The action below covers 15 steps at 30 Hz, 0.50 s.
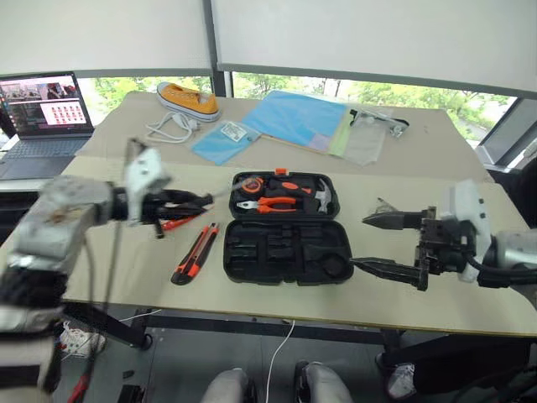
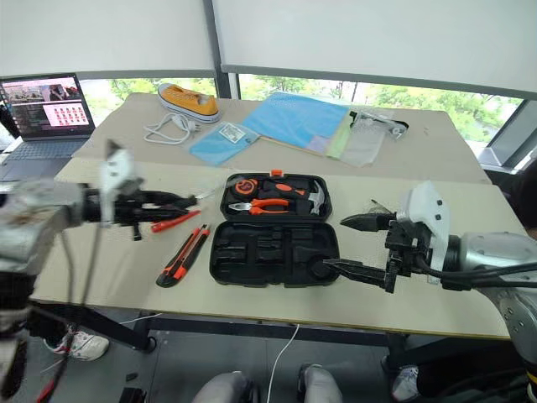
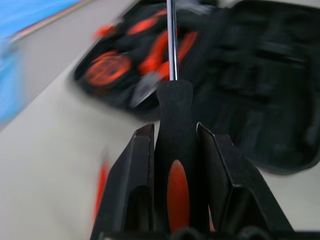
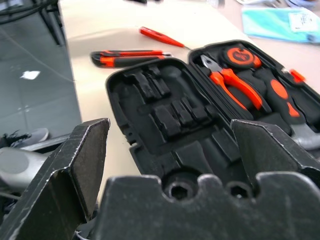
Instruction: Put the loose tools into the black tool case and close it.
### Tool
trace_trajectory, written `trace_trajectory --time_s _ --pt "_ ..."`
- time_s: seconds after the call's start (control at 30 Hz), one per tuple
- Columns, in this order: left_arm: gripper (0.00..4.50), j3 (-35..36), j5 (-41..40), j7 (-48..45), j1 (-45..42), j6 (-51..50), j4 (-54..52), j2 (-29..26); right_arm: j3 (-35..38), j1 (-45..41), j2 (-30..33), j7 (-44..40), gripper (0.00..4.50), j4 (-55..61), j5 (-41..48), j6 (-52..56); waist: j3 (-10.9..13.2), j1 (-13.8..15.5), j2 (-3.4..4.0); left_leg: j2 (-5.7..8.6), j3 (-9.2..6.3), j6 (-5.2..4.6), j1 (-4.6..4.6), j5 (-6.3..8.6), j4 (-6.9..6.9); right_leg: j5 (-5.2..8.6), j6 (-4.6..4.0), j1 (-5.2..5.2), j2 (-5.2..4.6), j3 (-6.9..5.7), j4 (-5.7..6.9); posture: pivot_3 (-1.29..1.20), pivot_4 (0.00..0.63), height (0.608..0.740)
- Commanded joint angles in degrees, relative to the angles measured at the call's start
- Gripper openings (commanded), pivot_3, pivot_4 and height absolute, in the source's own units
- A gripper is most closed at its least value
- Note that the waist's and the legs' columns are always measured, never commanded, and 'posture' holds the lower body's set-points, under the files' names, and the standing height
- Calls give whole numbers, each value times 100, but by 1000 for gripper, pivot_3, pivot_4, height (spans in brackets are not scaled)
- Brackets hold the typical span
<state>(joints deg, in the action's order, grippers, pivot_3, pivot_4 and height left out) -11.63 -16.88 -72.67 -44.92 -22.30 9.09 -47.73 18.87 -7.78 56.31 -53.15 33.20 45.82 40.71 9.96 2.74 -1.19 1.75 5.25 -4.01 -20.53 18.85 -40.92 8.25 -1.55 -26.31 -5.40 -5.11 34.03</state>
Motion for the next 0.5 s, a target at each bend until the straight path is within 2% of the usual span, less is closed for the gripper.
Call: trace_trajectory --time_s 0.03,0.13,0.27,0.3,0.5 --pt "850 -642 522 -720 -682 781 868 535 321 206 -41 262 4500 350 -8 -2 2 -64 -3 -1 -1 -23 -7 -13 -7 0 0 0 4 -8 -1 0 150 718" --pt "850 -1084 1092 -771 -1179 1439 1862 1139 472 492 -49 422 4500 482 -53 14 3 -141 -5 -16 -2 -46 -14 -25 -11 1 1 -3 7 -10 -5 0 150 718" --pt "850 -1283 1621 -486 -1595 1828 2819 1662 689 797 13 492 4500 511 -154 -8 6 -167 -9 -32 -11 -48 -23 -26 -16 6 2 -4 8 -7 -6 0 150 718" --pt "850 -1282 1715 -418 -1679 1897 3026 1769 755 866 16 505 4500 505 -177 -11 6 -162 -9 -36 -22 -50 -33 -25 -28 21 29 -7 8 -6 -5 0 150 718" --pt "850 -1203 2060 -280 -1852 2231 3693 2039 869 1036 -37 562 4500 542 -198 -45 7 -120 -10 -44 -41 -81 -70 -11 -79 24 35 -19 8 -21 3 0 150 718"
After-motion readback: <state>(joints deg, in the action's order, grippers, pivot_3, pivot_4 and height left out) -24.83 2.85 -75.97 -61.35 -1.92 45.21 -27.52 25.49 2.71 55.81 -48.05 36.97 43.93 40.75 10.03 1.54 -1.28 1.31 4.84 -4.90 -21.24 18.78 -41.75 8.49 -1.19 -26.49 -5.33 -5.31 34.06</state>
